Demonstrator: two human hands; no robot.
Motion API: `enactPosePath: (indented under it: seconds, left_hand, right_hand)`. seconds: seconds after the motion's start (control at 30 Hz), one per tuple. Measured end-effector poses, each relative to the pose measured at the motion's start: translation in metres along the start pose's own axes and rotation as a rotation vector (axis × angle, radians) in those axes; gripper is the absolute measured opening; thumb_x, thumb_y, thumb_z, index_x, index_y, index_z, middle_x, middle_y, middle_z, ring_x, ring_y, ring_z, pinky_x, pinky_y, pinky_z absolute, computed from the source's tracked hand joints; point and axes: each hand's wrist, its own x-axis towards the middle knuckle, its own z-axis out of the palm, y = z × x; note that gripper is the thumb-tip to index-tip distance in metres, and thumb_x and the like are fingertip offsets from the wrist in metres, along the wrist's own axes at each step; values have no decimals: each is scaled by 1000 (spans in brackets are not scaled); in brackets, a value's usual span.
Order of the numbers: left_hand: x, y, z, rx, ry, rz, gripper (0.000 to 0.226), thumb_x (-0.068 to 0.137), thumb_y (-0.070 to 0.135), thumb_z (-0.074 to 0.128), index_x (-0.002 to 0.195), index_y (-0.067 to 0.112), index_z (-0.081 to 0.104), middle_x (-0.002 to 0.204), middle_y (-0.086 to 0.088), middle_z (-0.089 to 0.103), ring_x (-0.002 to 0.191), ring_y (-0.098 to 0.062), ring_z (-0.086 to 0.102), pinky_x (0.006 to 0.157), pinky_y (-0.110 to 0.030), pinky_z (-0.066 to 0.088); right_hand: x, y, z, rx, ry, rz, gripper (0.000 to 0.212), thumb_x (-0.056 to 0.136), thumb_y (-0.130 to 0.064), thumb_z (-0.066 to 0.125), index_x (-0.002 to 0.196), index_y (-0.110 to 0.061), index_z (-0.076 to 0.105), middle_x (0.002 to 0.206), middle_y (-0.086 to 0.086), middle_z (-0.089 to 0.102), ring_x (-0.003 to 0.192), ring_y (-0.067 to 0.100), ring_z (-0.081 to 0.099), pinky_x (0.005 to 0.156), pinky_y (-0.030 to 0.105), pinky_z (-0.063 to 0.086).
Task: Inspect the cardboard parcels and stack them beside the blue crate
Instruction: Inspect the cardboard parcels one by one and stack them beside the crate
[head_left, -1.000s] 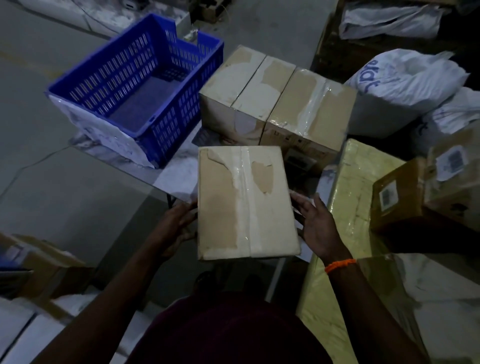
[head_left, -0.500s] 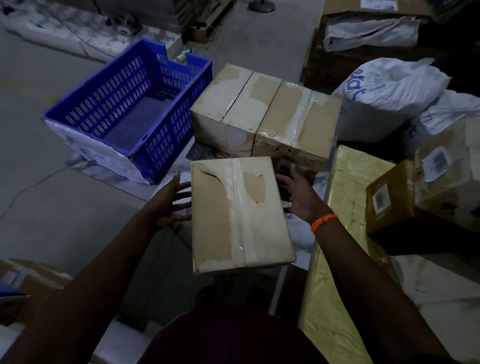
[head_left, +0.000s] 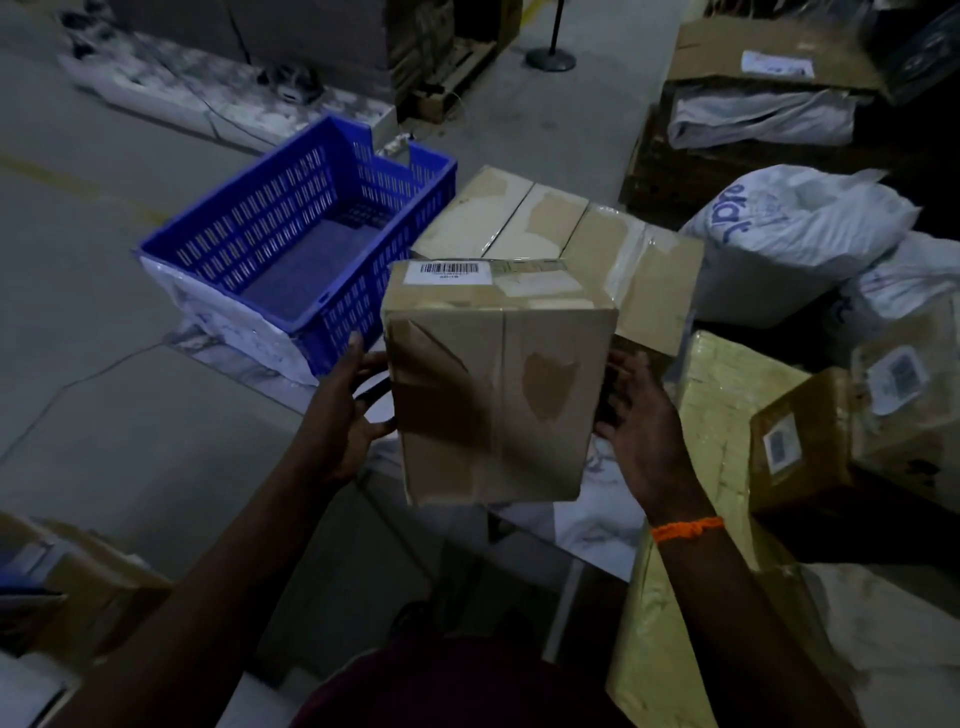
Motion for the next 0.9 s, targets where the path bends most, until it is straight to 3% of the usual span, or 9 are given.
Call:
enactPosePath:
  seconds: [0.07,0.27,0.4,0.47,0.57,0.63,0.67,0.77,0.9]
  left_hand:
    - [-7,-8,5,7,12,9,35,101,48,50,110,18,65,104,2,77,99,-15,72,76,-40,61]
    - [-25,-37,7,72,5,4,48,84,66,56,117,32,65,137,-6,61,130,-29,55,104,-61,46]
    - [-34,-51,7,124,-56,-80,78,73,85,58,133,34,62,140,-2,62,132,-27,56,105,-63,45]
    - [-37,-58,6,144,-89,-114,81,70,87,59,134,38,60,140,1,62,132,-26,56,104,-63,46]
    - [-43,-67,8,185,-152,-137,70,77,78,57,136,40,57,140,5,62,131,-25,56,103,-62,47]
    - [-45,-72,11,191,-158,-147,68,78,70,58,136,35,56,138,4,62,129,-25,57,101,-59,49]
    - [-45,-73,15,191,-164,-152,71,77,69,61,137,32,55,137,3,62,128,-25,58,101,-58,51]
    - [-45,-72,27,216,-228,-150,85,69,73,71,140,29,54,138,0,62,128,-27,58,100,-56,53]
    - [-40,-67,37,237,-215,-112,70,79,57,65,139,24,53,134,-1,62,120,-23,63,88,-41,60]
  right_hand:
    - [-14,9,-6,-4,40,-16,49,108,-48,36,137,-18,63,132,6,70,129,28,62,108,48,47]
    - [-52,32,-28,-54,143,-57,33,112,-36,36,122,-33,67,122,-14,73,124,9,63,107,41,47]
    - [-67,43,-45,-105,192,-110,29,107,-39,42,119,-33,68,126,-8,71,128,17,61,108,45,47]
    - [-74,45,-49,-113,223,-132,29,99,-52,51,116,-39,71,126,-8,71,130,20,60,105,42,50]
    - [-81,47,-58,-159,234,-185,47,73,-79,66,111,-53,72,124,-16,71,128,16,61,101,34,56]
    - [-85,47,-61,-176,243,-205,41,76,-80,66,108,-57,72,122,-18,72,128,16,61,101,35,55]
    - [-86,44,-61,-157,250,-200,41,74,-81,67,105,-56,74,118,-19,73,125,15,63,101,35,54]
    - [-86,37,-67,-71,336,-161,69,51,-90,75,103,-46,77,115,-16,75,121,14,65,103,41,52]
    - [-88,25,-73,-129,347,-226,62,69,-87,64,113,-45,75,126,-12,72,126,15,63,107,50,49]
